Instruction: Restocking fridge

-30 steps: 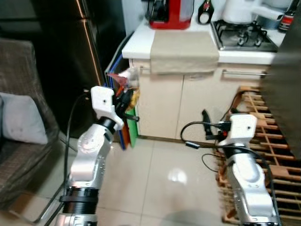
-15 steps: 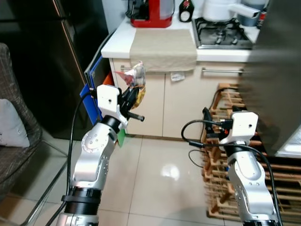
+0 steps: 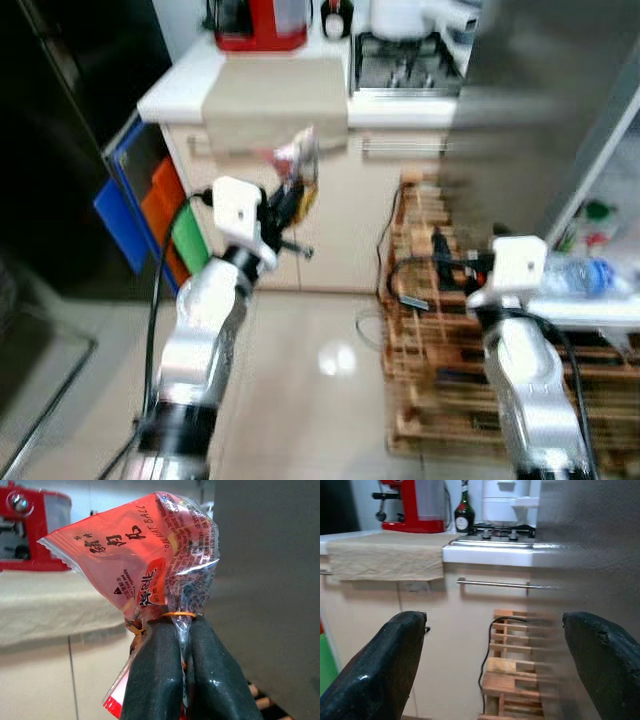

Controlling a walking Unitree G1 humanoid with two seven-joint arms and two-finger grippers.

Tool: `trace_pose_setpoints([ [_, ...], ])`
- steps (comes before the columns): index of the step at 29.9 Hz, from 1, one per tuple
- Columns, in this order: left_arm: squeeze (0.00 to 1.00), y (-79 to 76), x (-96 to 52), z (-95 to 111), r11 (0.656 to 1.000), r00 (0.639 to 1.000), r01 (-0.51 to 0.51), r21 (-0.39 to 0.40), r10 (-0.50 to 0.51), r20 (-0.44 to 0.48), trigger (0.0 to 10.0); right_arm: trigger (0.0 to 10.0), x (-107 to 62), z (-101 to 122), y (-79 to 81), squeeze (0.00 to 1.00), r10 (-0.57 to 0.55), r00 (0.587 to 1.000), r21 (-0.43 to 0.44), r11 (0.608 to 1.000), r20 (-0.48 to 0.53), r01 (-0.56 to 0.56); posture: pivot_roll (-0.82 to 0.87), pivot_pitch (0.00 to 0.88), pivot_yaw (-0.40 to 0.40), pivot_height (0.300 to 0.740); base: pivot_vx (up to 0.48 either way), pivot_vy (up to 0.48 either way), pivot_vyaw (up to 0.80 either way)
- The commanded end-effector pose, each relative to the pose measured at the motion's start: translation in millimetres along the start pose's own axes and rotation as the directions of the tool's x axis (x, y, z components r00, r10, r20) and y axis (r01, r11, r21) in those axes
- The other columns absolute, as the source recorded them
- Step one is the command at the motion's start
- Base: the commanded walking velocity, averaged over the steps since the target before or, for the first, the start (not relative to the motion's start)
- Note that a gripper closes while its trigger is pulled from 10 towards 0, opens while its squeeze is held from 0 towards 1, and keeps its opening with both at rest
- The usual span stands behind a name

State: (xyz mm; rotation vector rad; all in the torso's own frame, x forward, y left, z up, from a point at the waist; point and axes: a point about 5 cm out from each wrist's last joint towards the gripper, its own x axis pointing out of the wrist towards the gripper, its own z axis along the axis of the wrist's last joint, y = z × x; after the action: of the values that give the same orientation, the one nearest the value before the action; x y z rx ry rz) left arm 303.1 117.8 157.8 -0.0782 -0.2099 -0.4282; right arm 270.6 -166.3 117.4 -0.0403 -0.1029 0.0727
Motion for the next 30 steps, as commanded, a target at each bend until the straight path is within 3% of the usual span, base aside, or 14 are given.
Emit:
trace_pose_setpoints([
  [1, 0.00, 5.8, 0.5, 5, 0.999, 1.000, -0.021, 0.040, 0.021, 0.010, 10.0, 10.0, 0.1, 1, 2.3, 0.00, 0.007, 1.000, 0.016, 1.000, 0.004, -0.007, -0.09, 0.000, 0.061, 0.740, 0.000, 0.000, 0.00],
  [20, 0.00, -0.2, 0.9, 8, 0.998, 0.999, 0.044, 0.033, -0.045, 0.031, 10.0, 10.0, 1.7, 0, 1.1, 0.00, 0.004, 1.000, 0.017, 1.000, 0.005, -0.004, -0.09, 0.000, 0.065, 0.740, -0.079, -0.066, 0.00],
  [30, 0.00, -11.5, -2.3, 12, 0.990, 0.988, 0.136, 0.028, -0.137, 0.063, 10.0, 10.0, 0.8, -2, -1.0, 0.00, 0.003, 1.000, 0.011, 1.000, 0.002, -0.003, -0.09, 0.000, 0.063, 0.740, 0.000, -0.480, 0.00],
])
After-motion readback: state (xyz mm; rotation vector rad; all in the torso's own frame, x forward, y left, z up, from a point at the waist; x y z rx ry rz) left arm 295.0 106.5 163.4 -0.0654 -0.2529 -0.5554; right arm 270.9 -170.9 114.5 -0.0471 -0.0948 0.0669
